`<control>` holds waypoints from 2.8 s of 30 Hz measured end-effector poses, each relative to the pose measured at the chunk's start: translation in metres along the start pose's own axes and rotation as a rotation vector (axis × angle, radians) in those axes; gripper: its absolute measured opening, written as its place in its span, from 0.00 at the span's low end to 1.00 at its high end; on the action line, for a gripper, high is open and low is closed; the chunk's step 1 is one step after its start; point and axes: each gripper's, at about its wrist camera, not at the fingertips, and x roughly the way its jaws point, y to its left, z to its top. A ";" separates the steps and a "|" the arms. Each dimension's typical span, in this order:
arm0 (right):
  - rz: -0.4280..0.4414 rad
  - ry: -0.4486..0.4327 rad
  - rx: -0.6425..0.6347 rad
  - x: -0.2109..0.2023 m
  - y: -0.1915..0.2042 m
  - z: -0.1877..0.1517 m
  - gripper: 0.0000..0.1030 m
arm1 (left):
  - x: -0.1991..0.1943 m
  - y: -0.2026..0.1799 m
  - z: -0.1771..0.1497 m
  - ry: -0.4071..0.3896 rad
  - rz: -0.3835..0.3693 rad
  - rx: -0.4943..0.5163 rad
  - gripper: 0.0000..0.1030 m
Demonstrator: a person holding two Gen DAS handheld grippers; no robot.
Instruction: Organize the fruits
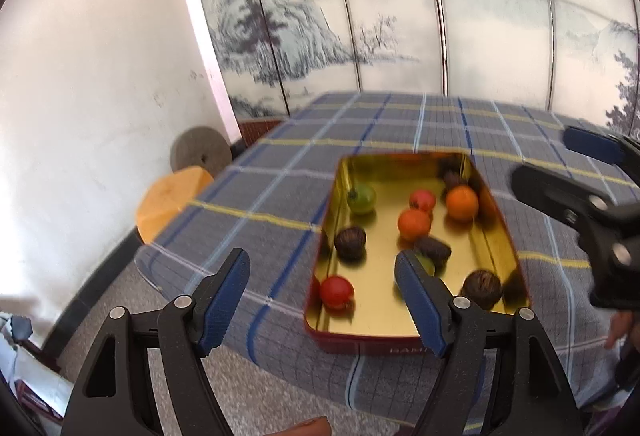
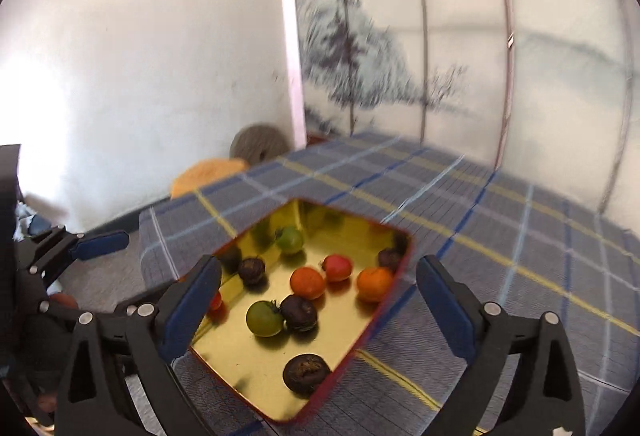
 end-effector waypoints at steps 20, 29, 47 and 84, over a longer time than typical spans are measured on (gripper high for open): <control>-0.029 -0.211 0.003 -0.098 0.001 0.021 1.00 | -0.082 0.020 0.030 -0.198 -0.018 -0.109 1.00; -0.033 -0.238 0.005 -0.112 0.003 0.022 1.00 | -0.096 0.020 0.031 -0.219 -0.018 -0.106 1.00; -0.050 -0.219 0.043 -0.113 -0.012 0.017 1.00 | -0.099 0.012 0.029 -0.191 -0.036 -0.081 1.00; -0.420 0.193 0.281 -0.054 -0.270 -0.087 1.00 | -0.021 -0.055 0.054 -0.023 -0.063 0.061 1.00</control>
